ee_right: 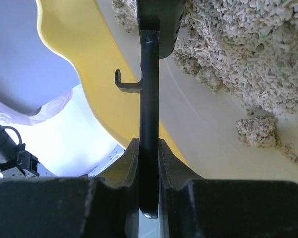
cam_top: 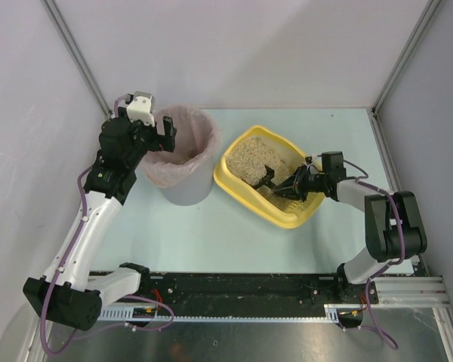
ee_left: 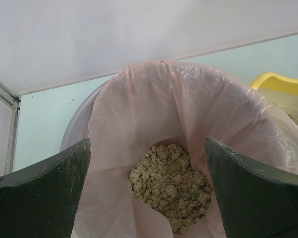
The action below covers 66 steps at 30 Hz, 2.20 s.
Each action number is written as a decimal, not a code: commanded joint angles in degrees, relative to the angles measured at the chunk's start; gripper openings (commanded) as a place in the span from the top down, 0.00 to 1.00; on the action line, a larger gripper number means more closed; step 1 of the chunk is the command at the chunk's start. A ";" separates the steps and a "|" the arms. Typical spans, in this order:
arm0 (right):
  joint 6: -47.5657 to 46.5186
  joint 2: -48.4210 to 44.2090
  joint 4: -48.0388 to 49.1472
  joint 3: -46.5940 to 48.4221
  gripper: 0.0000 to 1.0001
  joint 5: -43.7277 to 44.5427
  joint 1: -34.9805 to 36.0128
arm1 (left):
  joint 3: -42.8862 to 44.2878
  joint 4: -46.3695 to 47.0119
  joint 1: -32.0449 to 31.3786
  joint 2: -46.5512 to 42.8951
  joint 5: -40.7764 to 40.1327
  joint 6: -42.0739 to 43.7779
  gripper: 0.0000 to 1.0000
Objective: Clean the litter box
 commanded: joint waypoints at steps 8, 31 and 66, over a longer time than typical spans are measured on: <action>-4.69 -8.42 -4.74 -0.06 1.00 -2.94 -6.60 | -0.56 1.87 -0.41 -0.36 0.76 0.73 0.00; -15.96 -15.37 -11.17 -1.03 1.00 -13.48 -9.86 | -0.64 2.13 -0.50 0.69 1.55 0.38 0.00; 1.62 -22.48 8.25 -3.66 1.00 -18.33 -14.51 | -0.91 2.39 -0.94 0.25 -0.03 0.29 0.00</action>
